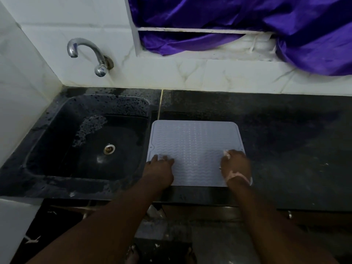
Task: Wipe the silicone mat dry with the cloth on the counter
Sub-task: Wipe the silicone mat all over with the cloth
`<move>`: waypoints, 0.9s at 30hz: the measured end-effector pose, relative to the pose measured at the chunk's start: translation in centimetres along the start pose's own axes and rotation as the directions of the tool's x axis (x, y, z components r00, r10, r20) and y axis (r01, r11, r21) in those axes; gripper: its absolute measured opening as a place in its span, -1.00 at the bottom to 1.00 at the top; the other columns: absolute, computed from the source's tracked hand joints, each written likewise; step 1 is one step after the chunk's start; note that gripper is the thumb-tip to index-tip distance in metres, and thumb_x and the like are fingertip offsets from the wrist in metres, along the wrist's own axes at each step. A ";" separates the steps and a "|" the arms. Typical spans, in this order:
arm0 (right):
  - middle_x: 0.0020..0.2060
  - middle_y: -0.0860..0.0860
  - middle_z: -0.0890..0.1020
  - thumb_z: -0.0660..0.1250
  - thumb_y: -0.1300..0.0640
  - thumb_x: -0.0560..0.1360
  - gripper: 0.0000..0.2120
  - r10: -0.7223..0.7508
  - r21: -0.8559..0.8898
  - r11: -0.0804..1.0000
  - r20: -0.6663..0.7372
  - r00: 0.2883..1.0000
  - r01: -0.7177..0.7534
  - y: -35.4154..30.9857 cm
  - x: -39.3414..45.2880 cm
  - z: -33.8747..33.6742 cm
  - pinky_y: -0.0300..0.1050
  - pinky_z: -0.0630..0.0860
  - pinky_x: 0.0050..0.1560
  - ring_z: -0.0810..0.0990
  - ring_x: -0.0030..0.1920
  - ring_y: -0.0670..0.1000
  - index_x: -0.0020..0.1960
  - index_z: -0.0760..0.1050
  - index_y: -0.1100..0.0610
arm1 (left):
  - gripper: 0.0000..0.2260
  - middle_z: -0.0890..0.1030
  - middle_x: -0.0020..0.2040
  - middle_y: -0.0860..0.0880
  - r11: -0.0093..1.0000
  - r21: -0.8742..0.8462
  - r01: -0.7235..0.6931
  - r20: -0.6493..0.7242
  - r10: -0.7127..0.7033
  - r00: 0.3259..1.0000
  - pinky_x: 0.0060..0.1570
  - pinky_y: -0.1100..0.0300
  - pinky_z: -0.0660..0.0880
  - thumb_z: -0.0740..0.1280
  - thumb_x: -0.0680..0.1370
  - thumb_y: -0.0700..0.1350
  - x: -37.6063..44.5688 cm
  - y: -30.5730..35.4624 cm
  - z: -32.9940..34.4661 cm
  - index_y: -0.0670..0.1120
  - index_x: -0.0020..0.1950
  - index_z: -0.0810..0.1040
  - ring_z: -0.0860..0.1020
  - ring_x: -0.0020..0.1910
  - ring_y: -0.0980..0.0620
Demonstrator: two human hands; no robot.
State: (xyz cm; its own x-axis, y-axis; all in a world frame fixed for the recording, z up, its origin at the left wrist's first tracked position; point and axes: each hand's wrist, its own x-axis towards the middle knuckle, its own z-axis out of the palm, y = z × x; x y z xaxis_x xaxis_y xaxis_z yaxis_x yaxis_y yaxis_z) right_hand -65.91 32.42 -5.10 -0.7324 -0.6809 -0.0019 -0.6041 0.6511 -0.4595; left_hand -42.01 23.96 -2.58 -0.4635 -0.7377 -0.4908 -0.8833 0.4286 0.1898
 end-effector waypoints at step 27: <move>0.12 0.00 0.43 0.38 0.09 0.50 -0.84 -0.113 0.610 0.790 0.252 0.961 -0.067 -1.4 -8.7 2.0 -0.26 0.47 0.19 0.50 0.04 -0.15 0.07 0.57 -0.07 | -0.84 0.74 -0.06 -0.10 -0.087 -0.935 0.343 0.350 -0.100 0.931 -0.23 0.14 0.62 0.37 0.59 -0.13 -1.6 8.8 2.1 -0.14 0.13 0.64 0.67 -0.01 -0.07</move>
State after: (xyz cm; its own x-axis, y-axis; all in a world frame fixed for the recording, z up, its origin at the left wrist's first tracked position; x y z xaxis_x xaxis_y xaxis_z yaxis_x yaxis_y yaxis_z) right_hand -58.14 36.78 -6.20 -0.5567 -0.8123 -0.1738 -0.2366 0.3555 -0.9042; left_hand -48.86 29.99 -1.87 -0.3187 -0.5470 -0.7741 -0.1481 -0.7779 0.6107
